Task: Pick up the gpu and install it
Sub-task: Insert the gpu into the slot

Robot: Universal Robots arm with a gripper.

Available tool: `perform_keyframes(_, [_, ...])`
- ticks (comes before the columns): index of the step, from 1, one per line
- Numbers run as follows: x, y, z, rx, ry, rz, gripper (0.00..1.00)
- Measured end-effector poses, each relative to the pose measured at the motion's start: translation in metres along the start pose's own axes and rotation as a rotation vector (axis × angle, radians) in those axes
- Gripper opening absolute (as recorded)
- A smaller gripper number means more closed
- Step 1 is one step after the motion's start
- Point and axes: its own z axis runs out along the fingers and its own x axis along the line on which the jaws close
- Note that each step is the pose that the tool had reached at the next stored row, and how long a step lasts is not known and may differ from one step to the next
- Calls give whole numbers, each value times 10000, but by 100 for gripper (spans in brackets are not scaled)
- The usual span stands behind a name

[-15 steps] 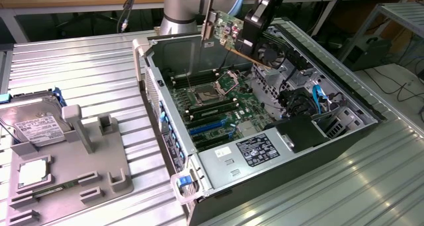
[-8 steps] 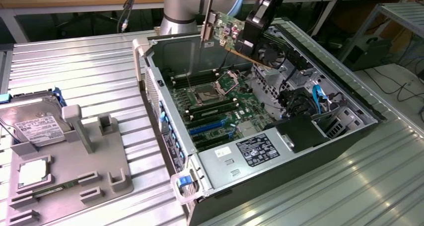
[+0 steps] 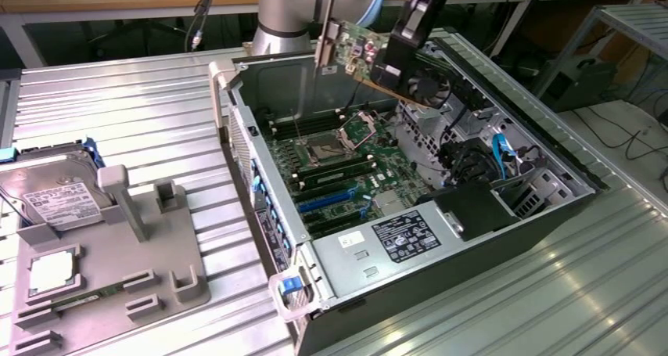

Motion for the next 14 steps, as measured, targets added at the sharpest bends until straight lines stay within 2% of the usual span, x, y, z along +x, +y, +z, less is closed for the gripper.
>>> perform_keyframes(4, [1, -2, 6, -12, 41, -481, 29])
perform_keyframes(6, [2, -4, 18, -26, 90, -1059, 29])
perform_keyframes(14, [2, -8, 69, -56, 232, -2726, 29])
